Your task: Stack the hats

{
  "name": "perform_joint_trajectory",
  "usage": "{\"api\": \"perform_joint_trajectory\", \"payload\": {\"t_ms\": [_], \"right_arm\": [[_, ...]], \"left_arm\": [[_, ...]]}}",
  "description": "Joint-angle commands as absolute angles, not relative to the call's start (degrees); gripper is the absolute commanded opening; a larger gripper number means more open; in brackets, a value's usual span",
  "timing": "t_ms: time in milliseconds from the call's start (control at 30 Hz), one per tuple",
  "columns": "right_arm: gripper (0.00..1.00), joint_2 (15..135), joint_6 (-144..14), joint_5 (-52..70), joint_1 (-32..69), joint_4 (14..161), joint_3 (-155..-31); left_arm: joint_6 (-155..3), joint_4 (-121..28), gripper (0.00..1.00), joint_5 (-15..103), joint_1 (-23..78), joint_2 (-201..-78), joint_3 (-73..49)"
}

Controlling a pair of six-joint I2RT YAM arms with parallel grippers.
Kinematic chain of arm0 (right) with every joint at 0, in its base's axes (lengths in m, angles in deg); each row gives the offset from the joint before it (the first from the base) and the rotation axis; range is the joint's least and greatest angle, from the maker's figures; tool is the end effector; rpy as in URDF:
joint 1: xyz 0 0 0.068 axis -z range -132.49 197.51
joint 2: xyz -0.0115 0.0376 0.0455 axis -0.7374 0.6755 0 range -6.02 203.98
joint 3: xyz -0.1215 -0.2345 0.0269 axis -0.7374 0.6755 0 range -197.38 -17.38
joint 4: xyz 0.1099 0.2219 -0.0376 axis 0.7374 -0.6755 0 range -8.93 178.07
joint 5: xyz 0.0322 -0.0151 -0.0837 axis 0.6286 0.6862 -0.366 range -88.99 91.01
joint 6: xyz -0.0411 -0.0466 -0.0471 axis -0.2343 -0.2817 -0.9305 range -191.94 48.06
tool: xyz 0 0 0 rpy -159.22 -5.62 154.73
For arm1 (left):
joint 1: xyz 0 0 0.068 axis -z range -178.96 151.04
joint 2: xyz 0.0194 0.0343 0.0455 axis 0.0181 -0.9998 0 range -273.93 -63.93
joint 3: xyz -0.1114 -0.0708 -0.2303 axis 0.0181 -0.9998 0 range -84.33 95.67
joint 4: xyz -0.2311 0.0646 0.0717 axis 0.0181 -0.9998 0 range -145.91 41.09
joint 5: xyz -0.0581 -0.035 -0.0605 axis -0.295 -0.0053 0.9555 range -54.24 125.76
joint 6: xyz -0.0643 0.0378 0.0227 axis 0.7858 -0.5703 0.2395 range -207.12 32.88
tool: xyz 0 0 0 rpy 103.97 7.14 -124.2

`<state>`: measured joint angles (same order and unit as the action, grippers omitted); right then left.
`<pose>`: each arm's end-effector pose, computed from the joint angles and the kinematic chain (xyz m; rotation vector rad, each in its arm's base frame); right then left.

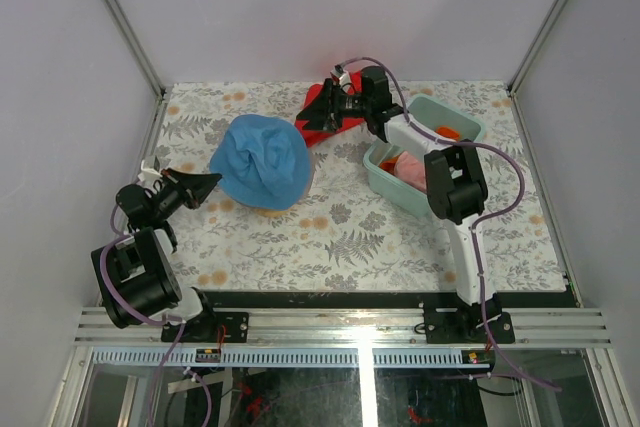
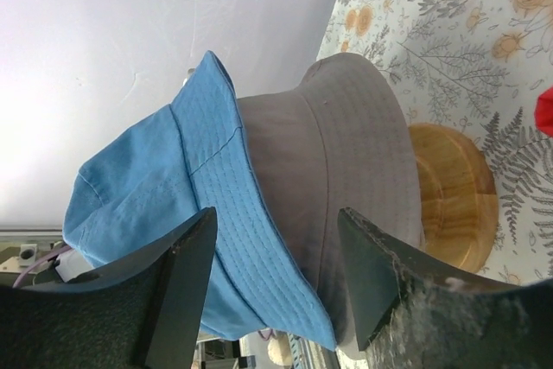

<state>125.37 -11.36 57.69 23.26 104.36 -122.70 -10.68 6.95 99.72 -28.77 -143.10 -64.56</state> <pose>0.4643 0.2701 0.2384 -0.2290 2.0839 1.8444 0.2425 0.0699 0.1887 -0.7066 1.6874 -1.4917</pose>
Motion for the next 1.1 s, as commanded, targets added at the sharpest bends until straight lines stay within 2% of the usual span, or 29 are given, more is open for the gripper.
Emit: {"api": "perform_joint_trajectory", "payload": {"t_ms": [0, 200, 333, 400, 500, 567, 667, 867, 1067], "right_arm": [[0.66, 125.9, -5.9, 61.2, 21.1, 112.7, -126.6], [0.65, 126.2, -3.7, 62.3, 18.4, 115.3, -125.2], [0.59, 126.0, -3.6, 62.2, 17.2, 115.7, -123.5], [0.45, 125.7, -3.5, 62.1, 17.2, 115.7, -122.5], [0.18, 125.4, -4.8, 61.9, 17.2, 113.5, -122.1], [0.08, 125.2, -5.7, 61.4, 17.4, 111.8, -122.0], [0.01, 124.9, -5.0, 60.8, 18.1, 112.4, -121.2], [0.00, 125.7, 3.5, 60.1, 19.5, 119.6, -119.6], [0.00, 127.2, 3.2, 58.3, 19.3, 113.1, -122.7]], "left_arm": [[-10.3, 10.1, 0.00, 100.3, -29.4, -143.2, -62.7], [-10.5, 9.6, 0.00, 100.0, -29.4, -143.6, -62.1], [-10.5, 9.6, 0.00, 100.1, -29.4, -144.0, -61.7], [-10.6, 9.4, 0.00, 100.1, -29.4, -144.4, -61.6], [-10.8, 9.2, 0.00, 100.1, -29.4, -144.9, -61.5], [-11.2, 8.9, 0.00, 100.0, -29.4, -145.3, -61.6], [-11.4, 8.9, 0.00, 99.8, -29.4, -146.0, -61.8], [-10.8, 10.6, 0.00, 99.7, -29.4, -148.3, -61.6], [-11.1, 11.2, 0.00, 99.6, -29.4, -151.7, -61.9]]}}
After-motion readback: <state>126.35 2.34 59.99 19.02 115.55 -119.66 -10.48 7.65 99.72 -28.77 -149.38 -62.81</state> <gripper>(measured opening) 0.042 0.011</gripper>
